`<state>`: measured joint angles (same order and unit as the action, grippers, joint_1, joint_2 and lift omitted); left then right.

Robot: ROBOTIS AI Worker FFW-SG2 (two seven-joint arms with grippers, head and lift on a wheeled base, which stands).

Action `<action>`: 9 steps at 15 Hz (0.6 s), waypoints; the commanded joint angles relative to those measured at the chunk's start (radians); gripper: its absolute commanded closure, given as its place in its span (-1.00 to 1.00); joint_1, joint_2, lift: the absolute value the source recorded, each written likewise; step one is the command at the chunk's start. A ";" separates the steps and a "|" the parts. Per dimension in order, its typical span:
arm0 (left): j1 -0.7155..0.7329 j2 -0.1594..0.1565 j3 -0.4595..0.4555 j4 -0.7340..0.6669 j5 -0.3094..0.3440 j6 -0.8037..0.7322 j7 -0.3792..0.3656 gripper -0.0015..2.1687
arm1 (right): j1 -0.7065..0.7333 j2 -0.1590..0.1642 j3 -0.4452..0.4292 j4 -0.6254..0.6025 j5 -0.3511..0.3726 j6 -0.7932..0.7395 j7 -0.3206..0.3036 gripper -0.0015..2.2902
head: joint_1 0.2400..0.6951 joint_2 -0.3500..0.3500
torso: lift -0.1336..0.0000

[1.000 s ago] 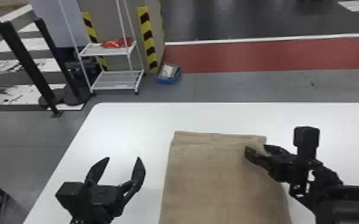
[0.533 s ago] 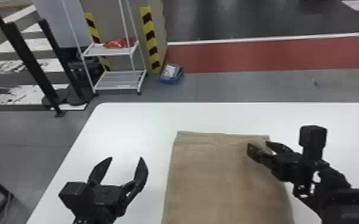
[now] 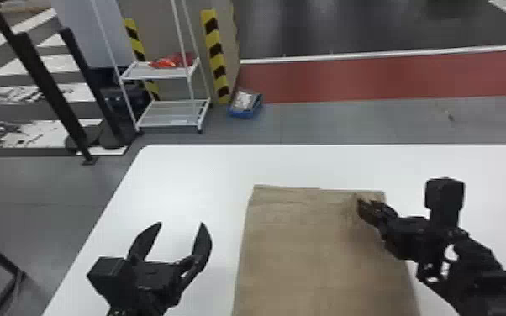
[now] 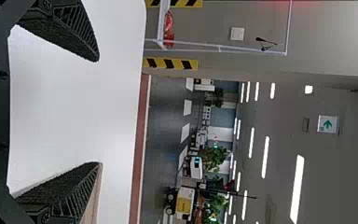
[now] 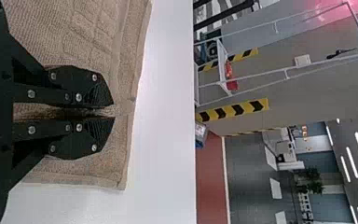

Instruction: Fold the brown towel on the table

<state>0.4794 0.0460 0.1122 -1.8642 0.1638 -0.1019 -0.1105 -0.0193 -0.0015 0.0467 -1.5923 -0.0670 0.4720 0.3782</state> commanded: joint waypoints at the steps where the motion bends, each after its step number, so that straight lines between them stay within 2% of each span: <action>1: -0.001 0.000 0.018 -0.004 0.003 0.000 -0.001 -0.92 | 0.076 0.002 0.032 -0.152 -0.010 0.009 0.001 0.34 | 1.00 0.52 | -0.69; 3: 0.004 -0.002 0.058 -0.023 0.019 0.000 -0.003 -0.92 | 0.144 0.002 0.088 -0.290 -0.010 0.012 0.008 0.34 | 1.00 0.56 | -0.69; 5: 0.005 -0.003 0.112 -0.035 0.048 0.003 -0.008 -0.92 | 0.208 0.002 0.190 -0.394 0.006 0.009 0.019 0.34 | 1.00 0.75 | -0.69; 7: 0.007 -0.005 0.198 -0.050 0.102 0.006 -0.012 -0.92 | 0.251 0.002 0.323 -0.454 0.068 0.015 0.027 0.34 | 1.00 0.96 | -0.69; 9: 0.008 -0.011 0.264 -0.056 0.135 0.006 -0.023 -0.92 | 0.262 0.002 0.447 -0.452 0.173 0.080 0.025 0.32 | 1.00 1.00 | -0.69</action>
<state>0.4868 0.0385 0.3285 -1.9163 0.2730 -0.0962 -0.1304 0.2347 -0.0016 0.4096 -2.0421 0.0381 0.5074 0.4041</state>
